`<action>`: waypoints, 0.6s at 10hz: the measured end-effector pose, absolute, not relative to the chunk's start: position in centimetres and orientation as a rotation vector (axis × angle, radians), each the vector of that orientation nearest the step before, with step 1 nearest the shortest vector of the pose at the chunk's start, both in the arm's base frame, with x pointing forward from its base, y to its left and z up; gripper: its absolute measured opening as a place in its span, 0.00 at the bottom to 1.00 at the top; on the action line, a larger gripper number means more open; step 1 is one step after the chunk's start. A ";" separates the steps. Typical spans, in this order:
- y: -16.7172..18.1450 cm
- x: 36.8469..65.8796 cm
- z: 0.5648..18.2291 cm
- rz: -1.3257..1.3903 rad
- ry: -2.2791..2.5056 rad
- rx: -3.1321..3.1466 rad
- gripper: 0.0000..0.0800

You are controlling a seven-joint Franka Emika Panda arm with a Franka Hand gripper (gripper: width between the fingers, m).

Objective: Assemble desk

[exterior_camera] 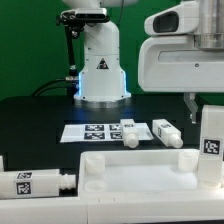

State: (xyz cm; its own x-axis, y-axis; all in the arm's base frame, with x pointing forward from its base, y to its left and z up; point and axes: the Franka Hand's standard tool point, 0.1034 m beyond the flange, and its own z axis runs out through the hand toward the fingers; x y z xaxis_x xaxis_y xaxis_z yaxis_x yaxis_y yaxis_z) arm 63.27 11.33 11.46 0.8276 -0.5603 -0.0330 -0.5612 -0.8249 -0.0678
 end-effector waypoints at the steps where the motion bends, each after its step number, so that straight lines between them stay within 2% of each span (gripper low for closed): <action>1: 11.5 63.3 11.4 0.044 1.179 -2.803 0.36; 4: 11.3 63.7 11.4 0.110 1.634 -2.494 0.36; 5: 11.4 63.7 11.4 0.111 1.636 -2.493 0.42; 6: 11.4 63.6 11.4 0.109 1.607 -2.512 0.59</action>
Offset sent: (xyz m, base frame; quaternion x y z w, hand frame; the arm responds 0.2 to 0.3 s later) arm 0.0230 -0.0006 0.0045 0.0733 -0.0251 0.2672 0.9605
